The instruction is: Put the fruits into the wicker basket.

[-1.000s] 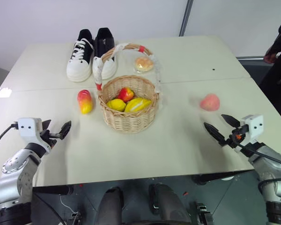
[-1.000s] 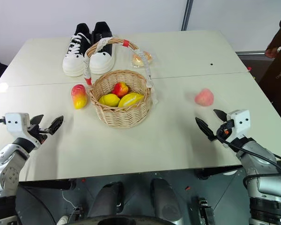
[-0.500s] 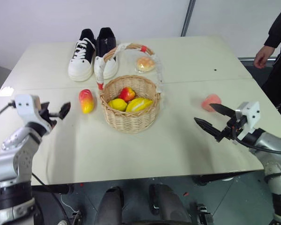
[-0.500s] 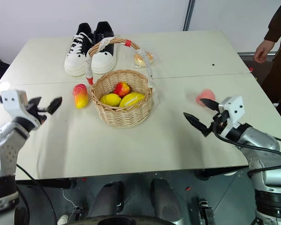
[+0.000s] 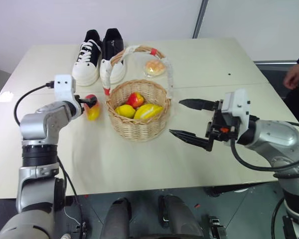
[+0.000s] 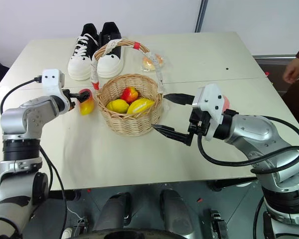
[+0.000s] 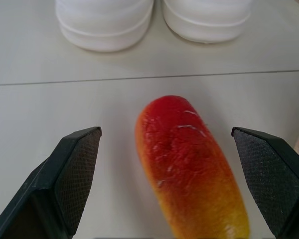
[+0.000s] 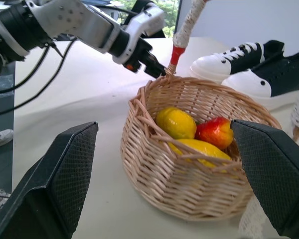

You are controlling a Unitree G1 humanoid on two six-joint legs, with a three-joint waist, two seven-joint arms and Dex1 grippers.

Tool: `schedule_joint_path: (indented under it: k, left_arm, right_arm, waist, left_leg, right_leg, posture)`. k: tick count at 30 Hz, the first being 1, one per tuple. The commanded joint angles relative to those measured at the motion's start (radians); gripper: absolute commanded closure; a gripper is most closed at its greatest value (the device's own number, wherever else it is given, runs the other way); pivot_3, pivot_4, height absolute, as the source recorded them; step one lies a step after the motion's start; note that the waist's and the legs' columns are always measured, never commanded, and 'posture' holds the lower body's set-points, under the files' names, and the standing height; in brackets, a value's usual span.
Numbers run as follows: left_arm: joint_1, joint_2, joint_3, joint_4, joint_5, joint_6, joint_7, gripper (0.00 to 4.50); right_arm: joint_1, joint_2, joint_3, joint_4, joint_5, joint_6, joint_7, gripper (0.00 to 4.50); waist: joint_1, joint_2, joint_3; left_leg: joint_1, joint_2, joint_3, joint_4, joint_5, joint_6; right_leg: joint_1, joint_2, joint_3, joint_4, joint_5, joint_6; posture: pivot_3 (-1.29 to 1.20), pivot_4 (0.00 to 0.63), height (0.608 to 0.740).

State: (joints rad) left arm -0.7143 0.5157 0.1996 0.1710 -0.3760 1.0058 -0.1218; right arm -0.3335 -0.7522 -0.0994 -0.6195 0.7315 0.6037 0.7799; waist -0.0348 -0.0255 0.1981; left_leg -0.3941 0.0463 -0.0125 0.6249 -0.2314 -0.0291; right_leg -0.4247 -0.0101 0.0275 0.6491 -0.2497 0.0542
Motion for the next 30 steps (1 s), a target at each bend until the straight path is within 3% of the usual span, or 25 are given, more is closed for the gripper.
schedule_joint_path:
  k: [1, 9, 12, 15, 19, 22, 26, 30]
  left_arm:
    - [-0.049, -0.015, -0.009, 0.015, 0.027, 0.034, 0.014, 0.0]
    - [-0.07, -0.034, -0.034, 0.053, 0.079, 0.086, 0.025, 0.0]
    - [-0.067, -0.037, -0.032, 0.067, 0.102, 0.06, 0.028, 0.91]
    - [-0.065, -0.034, -0.029, 0.076, 0.125, 0.039, 0.033, 2.26]
    - [-0.034, 0.005, -0.015, 0.049, 0.148, 0.0, 0.01, 2.26]
    - [0.075, 0.097, 0.04, -0.055, 0.133, -0.091, -0.08, 2.26]
    - [0.309, 0.182, 0.268, -0.297, -0.063, -0.233, -0.366, 2.26]
    - [0.491, 0.2, 0.404, -0.566, -0.352, -0.21, -0.618, 2.26]
  right_arm:
    - [-0.037, 0.013, -0.001, -0.046, 0.027, -0.001, -0.013, 0.06]
    - [-0.038, 0.027, 0.014, -0.049, 0.022, -0.018, -0.018, 0.06]
    - [-0.038, 0.033, 0.019, -0.048, 0.016, -0.024, -0.018, 0.0]
    - [-0.044, 0.037, 0.023, -0.042, 0.011, -0.028, -0.017, 0.0]
    - [-0.051, 0.035, 0.027, -0.031, 0.004, -0.036, -0.012, 0.0]
    - [-0.053, 0.033, 0.024, -0.026, 0.001, -0.038, -0.009, 0.0]
    - [-0.05, 0.029, 0.004, -0.005, 0.004, -0.04, -0.007, 0.0]
    - [-0.049, 0.039, -0.029, 0.054, 0.024, -0.037, -0.003, 0.0]
  waist:
    - [-0.002, 0.0, 0.0]
    - [-0.004, 0.0, 0.0]
    - [-0.004, 0.0, 0.0]
    - [-0.003, 0.0, 0.0]
    - [-0.004, 0.0, 0.0]
    - [-0.013, 0.0, 0.0]
    - [-0.013, 0.0, 0.0]
    - [0.017, -0.001, 0.0]
  left_leg:
    - [0.0, 0.0, 0.0, 0.0, 0.0, 0.0]
    - [0.0, 0.0, -0.001, 0.0, 0.0, 0.0]
    - [0.0, 0.0, -0.001, 0.0, 0.0, 0.0]
    - [0.0, 0.0, -0.001, 0.0, 0.0, 0.0]
    - [0.0, 0.0, -0.001, 0.0, 0.0, 0.0]
    - [0.001, 0.0, 0.0, 0.0, 0.0, 0.0]
    - [0.002, 0.002, 0.001, -0.004, 0.0, 0.0]
    - [0.0, 0.002, 0.002, -0.004, 0.0, -0.001]
  right_leg:
    - [0.0, 0.0, 0.0, 0.0, 0.0, 0.0]
    - [0.0, 0.0, 0.0, 0.0, 0.0, 0.0]
    - [0.0, 0.0, 0.0, 0.0, 0.0, 0.0]
    - [0.0, 0.0, 0.0, 0.0, 0.0, -0.001]
    - [0.0, 0.0, 0.0, 0.001, 0.001, -0.001]
    - [0.0, 0.0, 0.0, 0.001, 0.001, -0.001]
    - [-0.003, 0.0, 0.0, 0.001, 0.002, -0.004]
    - [-0.003, -0.001, -0.001, 0.0, -0.001, -0.008]
  posture:
    - [0.0, 0.15, 0.74]
    - [0.0, 0.15, 0.74]
    - [0.0, 0.15, 0.74]
    - [0.0, 0.15, 0.74]
    - [0.0, 0.15, 0.74]
    - [0.0, 0.15, 0.74]
    - [0.0, 0.15, 0.74]
    - [0.0, 0.15, 0.74]
